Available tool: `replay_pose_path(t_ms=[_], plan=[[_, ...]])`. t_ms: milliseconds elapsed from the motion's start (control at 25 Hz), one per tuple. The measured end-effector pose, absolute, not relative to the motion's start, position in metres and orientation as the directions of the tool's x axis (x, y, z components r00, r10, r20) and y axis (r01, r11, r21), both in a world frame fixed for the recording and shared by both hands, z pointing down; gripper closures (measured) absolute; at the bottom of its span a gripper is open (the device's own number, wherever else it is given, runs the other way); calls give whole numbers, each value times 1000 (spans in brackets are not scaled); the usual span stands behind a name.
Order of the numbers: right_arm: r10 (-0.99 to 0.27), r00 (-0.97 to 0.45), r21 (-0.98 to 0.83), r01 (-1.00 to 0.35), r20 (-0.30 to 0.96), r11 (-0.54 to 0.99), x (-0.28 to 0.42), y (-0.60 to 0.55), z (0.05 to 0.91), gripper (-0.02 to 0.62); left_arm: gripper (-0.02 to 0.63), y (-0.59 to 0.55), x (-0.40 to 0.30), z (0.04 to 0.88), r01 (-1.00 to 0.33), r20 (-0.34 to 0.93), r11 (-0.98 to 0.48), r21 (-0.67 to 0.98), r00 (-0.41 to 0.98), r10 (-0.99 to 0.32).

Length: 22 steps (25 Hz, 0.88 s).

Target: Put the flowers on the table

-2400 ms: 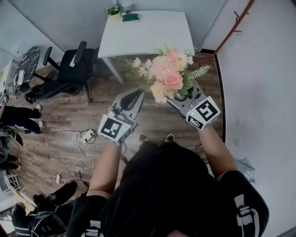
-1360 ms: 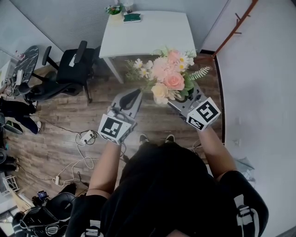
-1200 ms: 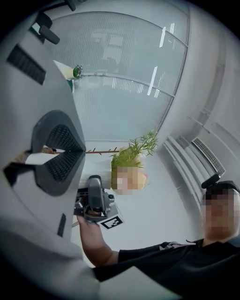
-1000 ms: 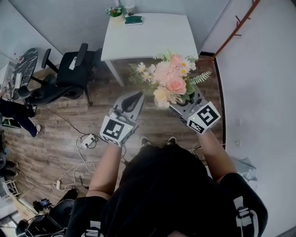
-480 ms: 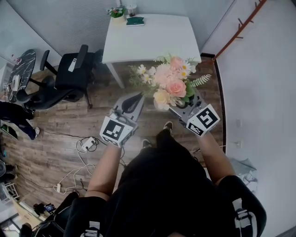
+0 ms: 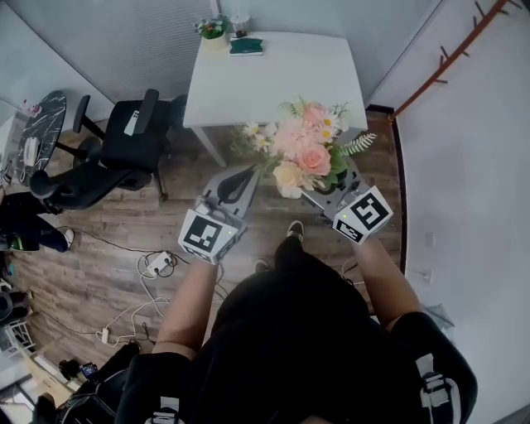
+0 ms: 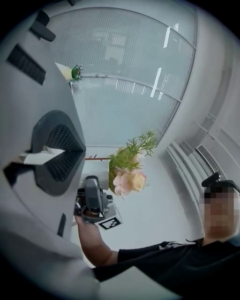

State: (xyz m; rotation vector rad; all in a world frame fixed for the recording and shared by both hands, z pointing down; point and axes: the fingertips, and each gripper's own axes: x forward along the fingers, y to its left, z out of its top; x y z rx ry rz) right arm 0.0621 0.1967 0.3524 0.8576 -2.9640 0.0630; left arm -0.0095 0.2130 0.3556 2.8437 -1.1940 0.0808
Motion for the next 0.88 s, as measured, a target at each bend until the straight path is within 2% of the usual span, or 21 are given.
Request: replay_pose_path(t_ms=[880], plan=[[-420,-906,-40,-422,53,906,113,61,353,258,594,88,39,342,-808,86,-589,12,588,-804]])
